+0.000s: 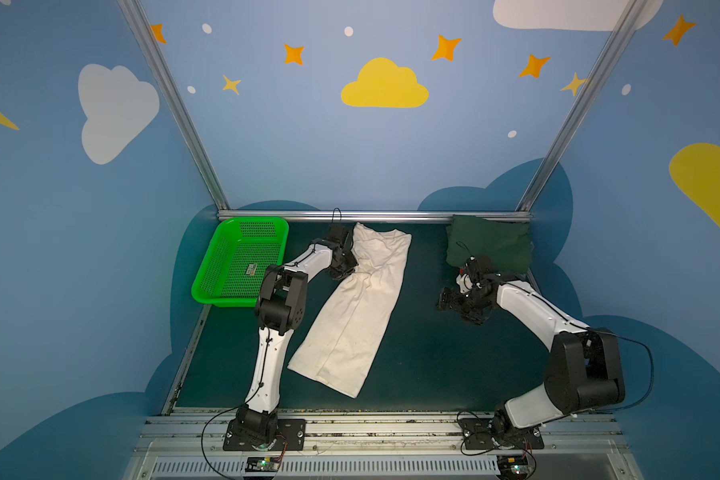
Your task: Fold and stack the t-shirts
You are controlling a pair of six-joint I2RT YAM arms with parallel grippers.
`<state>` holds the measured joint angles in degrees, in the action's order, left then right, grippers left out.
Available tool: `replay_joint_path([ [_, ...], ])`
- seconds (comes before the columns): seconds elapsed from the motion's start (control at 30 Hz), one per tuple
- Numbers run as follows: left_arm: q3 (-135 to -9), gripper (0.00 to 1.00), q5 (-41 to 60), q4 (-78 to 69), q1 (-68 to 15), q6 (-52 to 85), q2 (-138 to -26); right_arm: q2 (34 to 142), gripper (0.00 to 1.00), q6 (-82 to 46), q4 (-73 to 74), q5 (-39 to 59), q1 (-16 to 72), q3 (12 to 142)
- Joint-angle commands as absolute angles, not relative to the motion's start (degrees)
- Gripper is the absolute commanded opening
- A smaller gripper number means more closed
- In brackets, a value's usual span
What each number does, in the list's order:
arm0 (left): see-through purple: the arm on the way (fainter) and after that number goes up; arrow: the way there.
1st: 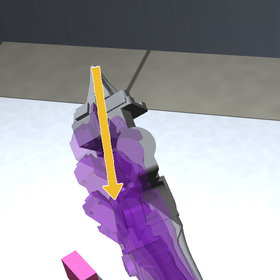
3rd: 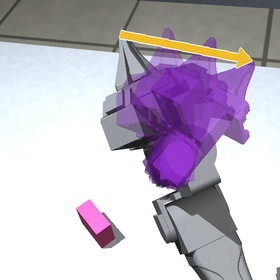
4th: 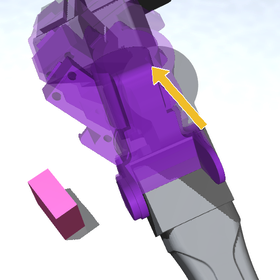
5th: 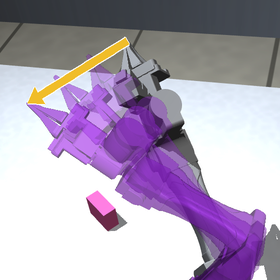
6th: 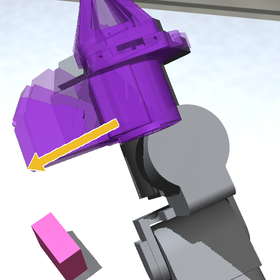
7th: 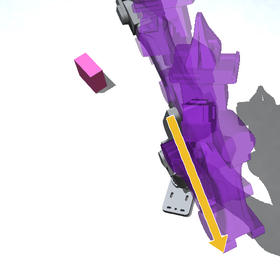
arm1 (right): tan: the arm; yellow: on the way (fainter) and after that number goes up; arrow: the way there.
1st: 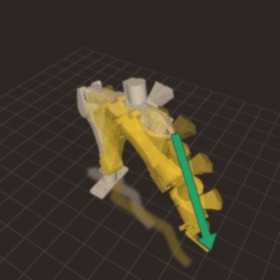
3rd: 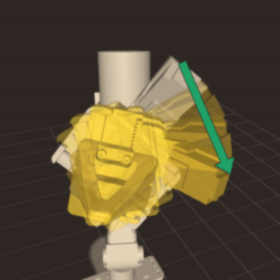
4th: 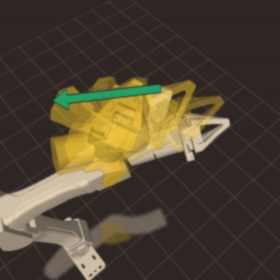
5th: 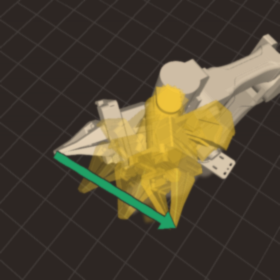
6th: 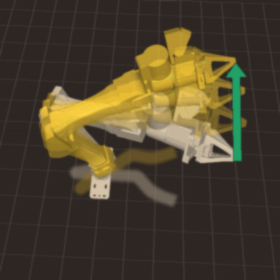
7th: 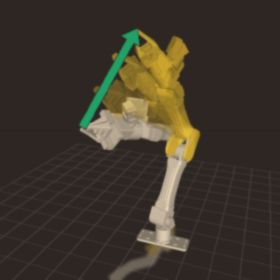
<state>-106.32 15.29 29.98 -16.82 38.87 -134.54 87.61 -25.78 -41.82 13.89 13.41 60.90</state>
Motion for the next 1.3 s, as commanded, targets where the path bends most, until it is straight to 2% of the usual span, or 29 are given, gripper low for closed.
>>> replay_joint_path([
  [0.0,-103.28,0.13,14.14,32.02,-14.47,39.99,-133.16,87.74,0.94,-26.69,-41.62,15.01,13.95,60.9],
  [0.03,-102.57,0.17,13.93,31.66,-13.98,39.69,-132.45,87.55,0.94,-27.04,-41.25,15.24,14.06,60.38],
  [0.1,-101.67,0.31,13.21,31.75,-13.41,38.54,-131.3,87.13,0.94,-27.62,-40.63,15.34,14.37,59.37],
  [0.2,-99.02,0.73,13.22,30.84,-12.84,36.39,-128.67,86.5,0.94,-28.63,-40.26,14.96,15.43,57.98],
  [0.23,-97.09,0.84,13.28,29.51,-12.89,35.64,-127.02,86.16,0.94,-28.94,-40.02,14.85,15.93,57.37],
  [0.3,-92.85,0.98,12.57,26.91,-12.92,35.15,-123.59,85.51,0.94,-30.01,-40.04,13.97,17.21,56.17],
  [0.53,-79.09,1.0,8.36,24.57,-12.96,34.87,-109.89,80.62,0.93,-37.39,-38.17,13.79,25.37,49.38],
  [0.73,-58.81,1.0,2.65,21.85,-13.0,35.68,-90.66,79.66,0.92,-45.19,-33.06,13.57,37.05,46.09],
  [0.87,-46.4,1.0,2.02,22.08,-13.16,36.69,-78.89,84.27,0.91,-48.46,-29.52,12.68,44.44,48.75],
  [1.03,-36.45,1.0,2.78,25.73,-13.74,37.86,-68.04,93.72,0.84,-51.96,-22.29,14.11,51.45,53.79],
  [1.27,-29.92,1.0,3.07,29.48,-14.15,37.97,-60.94,105.54,0.73,-52.46,-23.22,13.42,57.1,63.1],
])
